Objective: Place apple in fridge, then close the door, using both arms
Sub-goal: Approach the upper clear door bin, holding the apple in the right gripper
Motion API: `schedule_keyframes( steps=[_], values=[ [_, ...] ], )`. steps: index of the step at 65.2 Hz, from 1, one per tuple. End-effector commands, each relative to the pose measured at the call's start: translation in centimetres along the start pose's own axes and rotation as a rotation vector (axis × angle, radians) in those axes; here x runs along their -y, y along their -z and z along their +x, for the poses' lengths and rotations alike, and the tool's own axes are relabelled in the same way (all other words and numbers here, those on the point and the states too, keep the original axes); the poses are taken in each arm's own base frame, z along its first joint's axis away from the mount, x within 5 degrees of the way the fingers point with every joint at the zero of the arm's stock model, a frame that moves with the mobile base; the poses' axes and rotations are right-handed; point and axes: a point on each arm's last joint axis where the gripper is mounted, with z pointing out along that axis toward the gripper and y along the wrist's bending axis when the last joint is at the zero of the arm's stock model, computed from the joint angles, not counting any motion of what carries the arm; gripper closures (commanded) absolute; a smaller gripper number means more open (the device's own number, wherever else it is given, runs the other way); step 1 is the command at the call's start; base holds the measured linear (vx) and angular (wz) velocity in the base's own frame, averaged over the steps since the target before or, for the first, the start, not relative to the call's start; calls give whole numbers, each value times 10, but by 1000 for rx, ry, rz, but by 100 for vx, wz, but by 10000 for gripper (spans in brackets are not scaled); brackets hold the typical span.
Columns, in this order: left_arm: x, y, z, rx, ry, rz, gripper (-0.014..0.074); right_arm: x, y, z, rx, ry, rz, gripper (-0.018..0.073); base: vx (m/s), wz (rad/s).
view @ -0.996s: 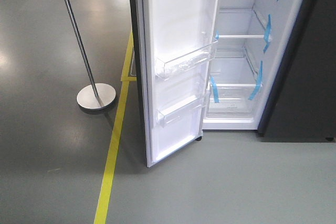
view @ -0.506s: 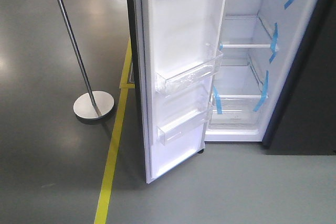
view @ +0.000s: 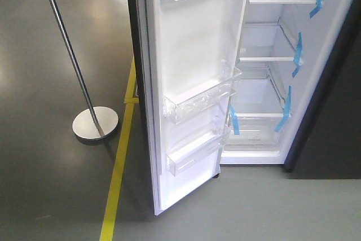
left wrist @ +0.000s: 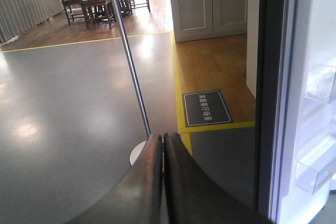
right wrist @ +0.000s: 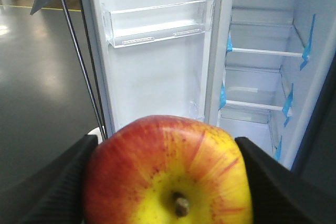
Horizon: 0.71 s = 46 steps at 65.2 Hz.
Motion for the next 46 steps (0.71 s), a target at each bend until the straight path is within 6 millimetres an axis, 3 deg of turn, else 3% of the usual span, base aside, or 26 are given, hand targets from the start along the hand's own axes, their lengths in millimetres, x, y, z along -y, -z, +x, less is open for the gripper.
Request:
schedule_keyframes(
  steps=[1, 46],
  values=[
    [1, 3, -12, 100, 0, 19, 603, 1, 1, -12, 90, 3, 13, 429, 15, -2],
    [1, 3, -12, 100, 0, 19, 603, 1, 1, -12, 90, 3, 13, 429, 14, -2]
  ],
)
